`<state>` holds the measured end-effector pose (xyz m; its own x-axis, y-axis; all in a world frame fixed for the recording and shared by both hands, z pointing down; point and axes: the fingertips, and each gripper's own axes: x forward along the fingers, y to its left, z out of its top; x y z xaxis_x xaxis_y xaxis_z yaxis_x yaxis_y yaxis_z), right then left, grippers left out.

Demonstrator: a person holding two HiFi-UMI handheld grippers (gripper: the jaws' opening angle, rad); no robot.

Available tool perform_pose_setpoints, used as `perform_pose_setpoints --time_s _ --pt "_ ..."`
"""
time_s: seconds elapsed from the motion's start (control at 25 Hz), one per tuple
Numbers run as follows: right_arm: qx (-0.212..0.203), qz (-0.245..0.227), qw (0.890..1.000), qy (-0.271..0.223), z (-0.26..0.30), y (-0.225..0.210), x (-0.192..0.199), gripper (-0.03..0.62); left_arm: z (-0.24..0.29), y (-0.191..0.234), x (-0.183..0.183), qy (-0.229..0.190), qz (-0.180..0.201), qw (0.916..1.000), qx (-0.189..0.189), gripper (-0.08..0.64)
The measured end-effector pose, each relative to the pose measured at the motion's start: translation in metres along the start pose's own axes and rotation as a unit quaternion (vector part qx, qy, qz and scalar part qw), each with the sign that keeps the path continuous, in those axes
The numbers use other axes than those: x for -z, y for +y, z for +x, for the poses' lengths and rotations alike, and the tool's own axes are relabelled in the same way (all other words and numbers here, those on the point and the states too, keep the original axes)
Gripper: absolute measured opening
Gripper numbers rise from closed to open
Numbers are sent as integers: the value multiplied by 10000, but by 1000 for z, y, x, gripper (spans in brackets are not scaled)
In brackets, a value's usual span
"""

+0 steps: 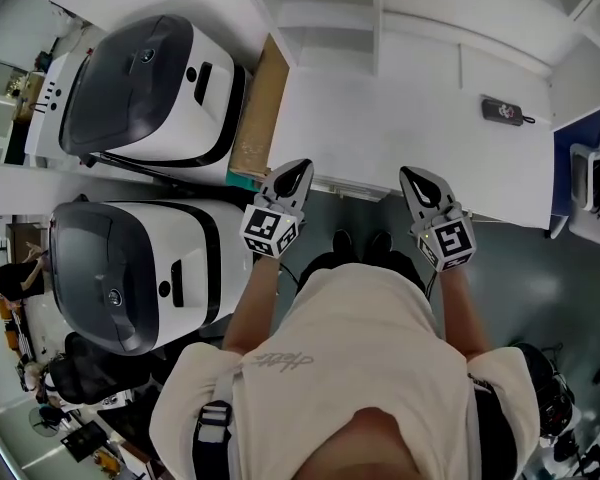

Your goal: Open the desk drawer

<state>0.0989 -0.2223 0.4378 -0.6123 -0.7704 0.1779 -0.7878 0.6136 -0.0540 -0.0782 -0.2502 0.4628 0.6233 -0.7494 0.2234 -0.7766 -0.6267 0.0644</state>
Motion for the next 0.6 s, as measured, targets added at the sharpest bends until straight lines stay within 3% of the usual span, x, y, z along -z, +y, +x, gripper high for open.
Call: perform_pose_setpoints --time_s 0.48,0.6 --pt "-15 84 10000 51 20 14 7 -2 -8 20 7 50 -55 9999 -74 8" --pt "-7 105 9999 58 20 17 7 -2 -9 22 10 80 -95 9999 -37 52"
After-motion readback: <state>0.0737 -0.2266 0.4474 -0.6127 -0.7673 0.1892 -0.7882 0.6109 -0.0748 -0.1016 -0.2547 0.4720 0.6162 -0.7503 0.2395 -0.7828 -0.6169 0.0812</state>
